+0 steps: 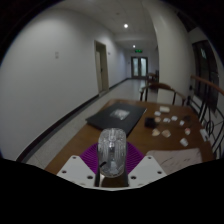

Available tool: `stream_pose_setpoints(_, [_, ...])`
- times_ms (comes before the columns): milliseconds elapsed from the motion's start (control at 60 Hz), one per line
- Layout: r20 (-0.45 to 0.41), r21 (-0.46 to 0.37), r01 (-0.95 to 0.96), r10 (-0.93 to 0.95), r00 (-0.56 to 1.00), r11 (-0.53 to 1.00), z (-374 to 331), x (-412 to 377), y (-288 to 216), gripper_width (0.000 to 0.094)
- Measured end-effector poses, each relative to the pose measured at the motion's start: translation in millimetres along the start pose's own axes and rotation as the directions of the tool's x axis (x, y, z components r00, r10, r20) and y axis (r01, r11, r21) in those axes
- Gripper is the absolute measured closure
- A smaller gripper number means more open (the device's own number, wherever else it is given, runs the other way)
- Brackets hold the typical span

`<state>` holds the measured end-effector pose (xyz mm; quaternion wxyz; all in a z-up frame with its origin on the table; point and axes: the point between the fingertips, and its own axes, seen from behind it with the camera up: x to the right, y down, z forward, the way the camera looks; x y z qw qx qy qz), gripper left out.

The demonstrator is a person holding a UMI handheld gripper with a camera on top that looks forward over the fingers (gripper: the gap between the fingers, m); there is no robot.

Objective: Arrange mouse

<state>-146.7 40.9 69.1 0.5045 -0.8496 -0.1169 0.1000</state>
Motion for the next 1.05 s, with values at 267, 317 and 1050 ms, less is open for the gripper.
stream_pose_setpoints(267, [-0.217,0.1,-0.036,0.057,0.974,0.994,-104,150,-25,0.0618])
stream_pose_setpoints(317, [-0.241,0.031,-0.068,0.074,0.968,0.997,-96,174,13,0.0618])
stream_pose_setpoints(1050, [-0.125,-0.176,-0.026,0.004,0.992,0.984,-188,211,109,0.0087])
